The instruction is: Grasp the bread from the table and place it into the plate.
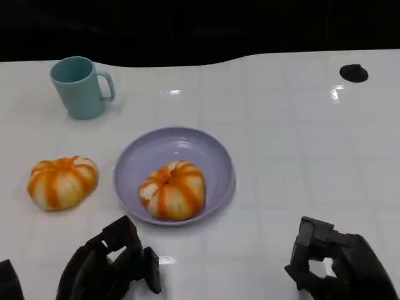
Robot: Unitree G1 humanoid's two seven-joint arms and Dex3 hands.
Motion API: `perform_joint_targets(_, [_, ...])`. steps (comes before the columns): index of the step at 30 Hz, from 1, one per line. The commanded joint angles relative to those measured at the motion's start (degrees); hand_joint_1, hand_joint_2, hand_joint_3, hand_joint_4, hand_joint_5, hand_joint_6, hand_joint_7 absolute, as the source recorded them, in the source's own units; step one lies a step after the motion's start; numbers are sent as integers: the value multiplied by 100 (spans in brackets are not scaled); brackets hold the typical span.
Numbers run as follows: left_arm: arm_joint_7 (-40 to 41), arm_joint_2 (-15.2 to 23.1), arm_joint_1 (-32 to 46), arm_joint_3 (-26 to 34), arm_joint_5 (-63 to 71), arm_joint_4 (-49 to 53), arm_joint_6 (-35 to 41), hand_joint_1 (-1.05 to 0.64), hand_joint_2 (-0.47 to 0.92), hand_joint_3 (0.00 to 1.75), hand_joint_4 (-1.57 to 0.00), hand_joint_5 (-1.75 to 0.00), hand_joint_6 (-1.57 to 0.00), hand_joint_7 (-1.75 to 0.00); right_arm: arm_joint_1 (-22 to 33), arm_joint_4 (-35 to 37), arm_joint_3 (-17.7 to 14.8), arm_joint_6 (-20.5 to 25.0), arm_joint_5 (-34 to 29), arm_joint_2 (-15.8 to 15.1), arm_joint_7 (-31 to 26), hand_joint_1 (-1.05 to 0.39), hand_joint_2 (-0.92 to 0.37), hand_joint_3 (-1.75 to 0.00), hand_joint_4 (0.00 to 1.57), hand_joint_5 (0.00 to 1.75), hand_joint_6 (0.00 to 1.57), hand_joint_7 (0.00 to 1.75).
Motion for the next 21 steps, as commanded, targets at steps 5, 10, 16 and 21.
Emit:
perform_joint_targets(5, [1, 132, 86, 13, -4, -100, 19, -64, 92, 23, -82, -175, -66, -169, -48, 233, -167, -156, 319, 38, 300, -63, -92, -31, 89, 175, 70, 175])
perform_joint_targets(10, [0, 134, 92, 6, 8, -84, -14, -64, 92, 22, -82, -175, -66, -168, -51, 266, -245, -197, 317, 93, 351, -63, -92, -30, 88, 175, 69, 175])
perform_joint_targets(16, [-64, 134, 108, 21, -61, -71, 18, -63, 92, 21, -83, -175, -68, -167, -67, 285, -290, -197, 363, 96, 477, -64, -92, -32, 87, 175, 66, 175])
perform_joint_targets(21, [-60, 150, 172, 32, -37, -117, -74, -64, 92, 21, -83, -175, -67, -165, 18, 101, -284, 33, 599, 149, 628, -63, -92, -27, 84, 175, 64, 171])
